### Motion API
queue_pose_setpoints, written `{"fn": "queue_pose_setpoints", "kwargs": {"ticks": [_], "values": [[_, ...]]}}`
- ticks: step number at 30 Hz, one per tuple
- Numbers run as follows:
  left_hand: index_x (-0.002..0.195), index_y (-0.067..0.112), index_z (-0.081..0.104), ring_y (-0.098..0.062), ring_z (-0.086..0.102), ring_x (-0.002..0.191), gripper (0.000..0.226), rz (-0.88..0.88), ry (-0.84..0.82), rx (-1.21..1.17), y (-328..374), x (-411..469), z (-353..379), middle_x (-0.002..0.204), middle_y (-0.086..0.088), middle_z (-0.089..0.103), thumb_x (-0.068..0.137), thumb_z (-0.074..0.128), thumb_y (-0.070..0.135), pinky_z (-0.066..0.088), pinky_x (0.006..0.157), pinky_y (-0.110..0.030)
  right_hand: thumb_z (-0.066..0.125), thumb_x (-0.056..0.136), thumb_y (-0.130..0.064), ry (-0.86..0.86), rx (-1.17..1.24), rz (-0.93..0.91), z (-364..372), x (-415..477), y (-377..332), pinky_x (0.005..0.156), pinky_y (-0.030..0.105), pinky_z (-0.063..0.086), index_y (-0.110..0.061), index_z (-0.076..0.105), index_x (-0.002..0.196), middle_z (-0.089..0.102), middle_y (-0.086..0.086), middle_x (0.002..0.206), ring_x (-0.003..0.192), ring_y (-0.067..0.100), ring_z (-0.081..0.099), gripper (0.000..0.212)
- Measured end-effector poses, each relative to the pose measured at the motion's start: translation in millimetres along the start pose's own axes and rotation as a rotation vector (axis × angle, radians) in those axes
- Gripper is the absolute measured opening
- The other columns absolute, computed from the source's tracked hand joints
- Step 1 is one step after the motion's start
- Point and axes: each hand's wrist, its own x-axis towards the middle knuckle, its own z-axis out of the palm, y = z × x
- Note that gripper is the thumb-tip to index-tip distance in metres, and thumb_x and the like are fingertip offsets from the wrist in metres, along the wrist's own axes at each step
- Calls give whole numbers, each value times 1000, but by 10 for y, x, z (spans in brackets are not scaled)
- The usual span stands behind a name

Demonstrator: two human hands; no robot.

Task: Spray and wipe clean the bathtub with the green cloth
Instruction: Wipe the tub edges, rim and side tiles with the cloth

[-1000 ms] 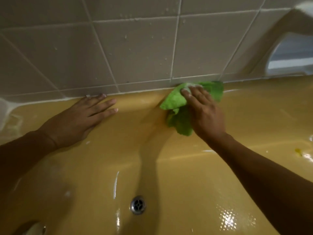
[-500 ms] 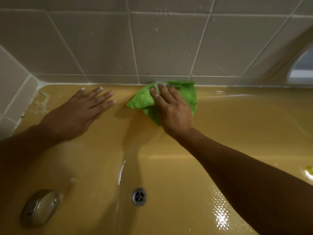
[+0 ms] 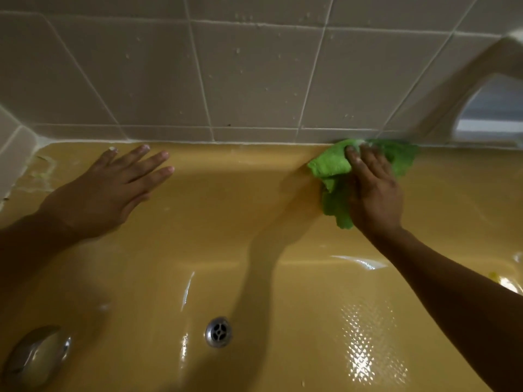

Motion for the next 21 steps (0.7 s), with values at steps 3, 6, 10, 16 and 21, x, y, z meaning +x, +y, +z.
{"fn": "queue_pose_setpoints", "kwargs": {"ticks": [3,6,10,16,21], "values": [[160,22,34,-32,25,155,61,13,15,5,-14,1,16,172,0,21,100,38,32,-3,121,-38,48,101,-29,-8,63,-35,150,14,-384,119,46,33,-15,54,148,47,16,155,147,35,37,49],[160,22,36,-35,28,154,61,25,8,-11,-22,-5,25,171,-1,23,100,38,33,-2,122,-37,57,99,-32,-48,110,-118,333,83,-817,123,43,27,-15,55,147,48,14,154,147,33,37,51],[156,17,43,-38,33,151,58,3,4,-61,7,-2,-36,167,-7,32,99,40,31,27,116,-61,67,91,-11,-119,152,-208,586,165,-1376,123,44,26,-14,55,146,50,14,153,144,34,40,56],[149,11,53,-42,45,143,53,-53,37,-66,59,-62,-112,157,-16,47,100,43,30,37,111,-63,60,95,-18,-256,189,-362,728,321,-1904,115,46,37,-14,54,146,50,14,153,140,36,45,52],[150,14,50,-41,46,142,51,-215,89,-77,219,-285,-107,156,-14,47,98,52,17,37,110,-62,45,88,-37,-365,322,-373,591,458,-1852,114,41,40,-14,68,133,59,10,144,133,33,54,55]]}}
